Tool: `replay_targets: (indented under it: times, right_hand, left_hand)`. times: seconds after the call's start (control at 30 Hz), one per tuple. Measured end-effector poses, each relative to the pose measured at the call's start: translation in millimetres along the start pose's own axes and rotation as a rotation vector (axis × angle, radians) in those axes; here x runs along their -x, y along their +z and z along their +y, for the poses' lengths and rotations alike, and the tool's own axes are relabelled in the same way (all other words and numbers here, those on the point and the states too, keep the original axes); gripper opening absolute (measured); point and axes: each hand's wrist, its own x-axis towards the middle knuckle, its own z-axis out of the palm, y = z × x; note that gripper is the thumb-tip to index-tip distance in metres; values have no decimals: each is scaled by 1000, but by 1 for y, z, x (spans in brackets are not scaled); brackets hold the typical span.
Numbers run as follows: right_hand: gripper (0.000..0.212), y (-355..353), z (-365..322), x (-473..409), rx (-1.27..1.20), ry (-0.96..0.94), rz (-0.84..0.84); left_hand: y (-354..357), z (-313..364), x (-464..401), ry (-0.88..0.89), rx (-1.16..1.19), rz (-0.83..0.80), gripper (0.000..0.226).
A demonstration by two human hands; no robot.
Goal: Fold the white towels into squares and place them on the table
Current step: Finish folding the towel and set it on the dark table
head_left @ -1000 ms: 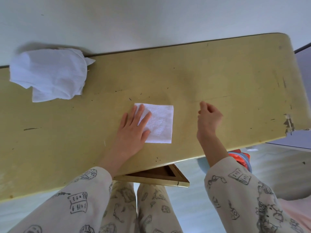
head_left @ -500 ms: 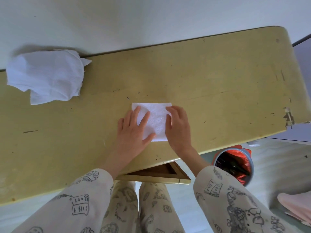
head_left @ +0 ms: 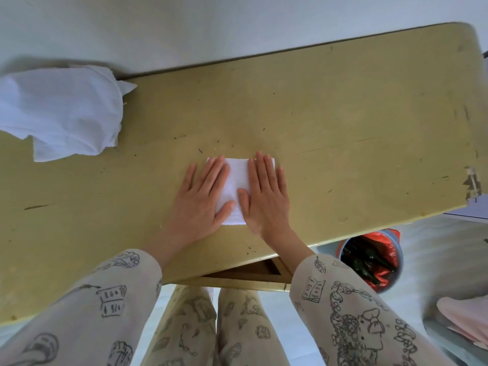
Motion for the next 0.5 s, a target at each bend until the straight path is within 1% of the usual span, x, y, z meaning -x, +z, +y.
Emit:
replay_targets:
  times: [0.33, 0.4, 0.43, 0.5]
  right_hand:
    - [59, -10, -4, -3, 39, 32, -97]
    - [58, -16, -2, 1, -35, 51, -90]
    - [57, -21, -1, 5, -123, 84, -70]
    - [52, -33, 0, 18, -352, 209, -23]
  left_hand:
    - [-2, 2, -1, -8, -9, -31, 67]
    - [-5, 6, 1, -35, 10, -19, 66]
    - [-8, 9, 3, -57, 31, -11, 65]
    - [-11, 15, 10, -99, 86, 7, 59]
